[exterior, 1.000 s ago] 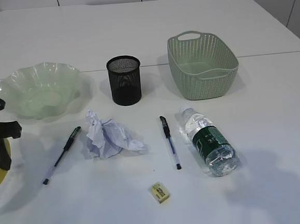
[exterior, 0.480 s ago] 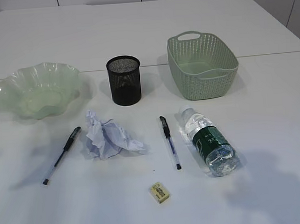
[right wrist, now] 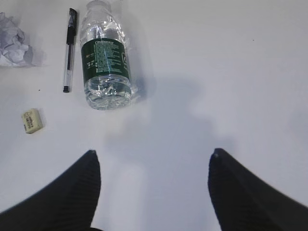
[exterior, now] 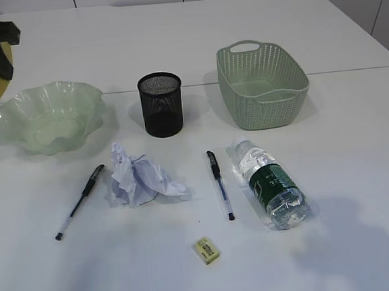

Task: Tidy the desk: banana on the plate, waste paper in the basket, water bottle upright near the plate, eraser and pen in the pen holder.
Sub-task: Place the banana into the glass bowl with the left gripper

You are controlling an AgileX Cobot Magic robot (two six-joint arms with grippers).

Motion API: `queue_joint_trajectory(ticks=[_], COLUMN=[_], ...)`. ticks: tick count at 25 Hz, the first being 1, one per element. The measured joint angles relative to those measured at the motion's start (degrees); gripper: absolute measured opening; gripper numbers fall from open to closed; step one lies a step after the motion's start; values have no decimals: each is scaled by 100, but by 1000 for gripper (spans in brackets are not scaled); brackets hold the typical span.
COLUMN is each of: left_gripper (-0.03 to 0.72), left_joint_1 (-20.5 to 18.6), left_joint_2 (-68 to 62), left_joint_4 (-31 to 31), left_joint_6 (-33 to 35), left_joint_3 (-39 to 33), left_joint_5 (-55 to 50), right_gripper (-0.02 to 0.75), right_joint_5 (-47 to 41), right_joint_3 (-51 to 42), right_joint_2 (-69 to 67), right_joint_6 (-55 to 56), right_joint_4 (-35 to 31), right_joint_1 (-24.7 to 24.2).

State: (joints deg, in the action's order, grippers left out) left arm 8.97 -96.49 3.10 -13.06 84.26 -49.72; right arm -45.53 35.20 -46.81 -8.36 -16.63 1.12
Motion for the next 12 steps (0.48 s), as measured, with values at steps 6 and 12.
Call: queue_joint_trajectory(ticks=[6, 12], left_gripper=[235, 235], left_joint_1=[0, -147], left_joint_2=[-1318, -2276], left_joint_4=[22, -60], left_joint_6=[176, 201], left_joint_3=[1409, 2407], left_joint_5=[-238, -251], right_gripper=[519, 519], right_joint_5=[-11, -22], right_joint_3=[0, 0], right_joint_2=[0, 0], right_joint_6=[0, -12], right_joint_4=[11, 64], right_joint_1=[0, 0])
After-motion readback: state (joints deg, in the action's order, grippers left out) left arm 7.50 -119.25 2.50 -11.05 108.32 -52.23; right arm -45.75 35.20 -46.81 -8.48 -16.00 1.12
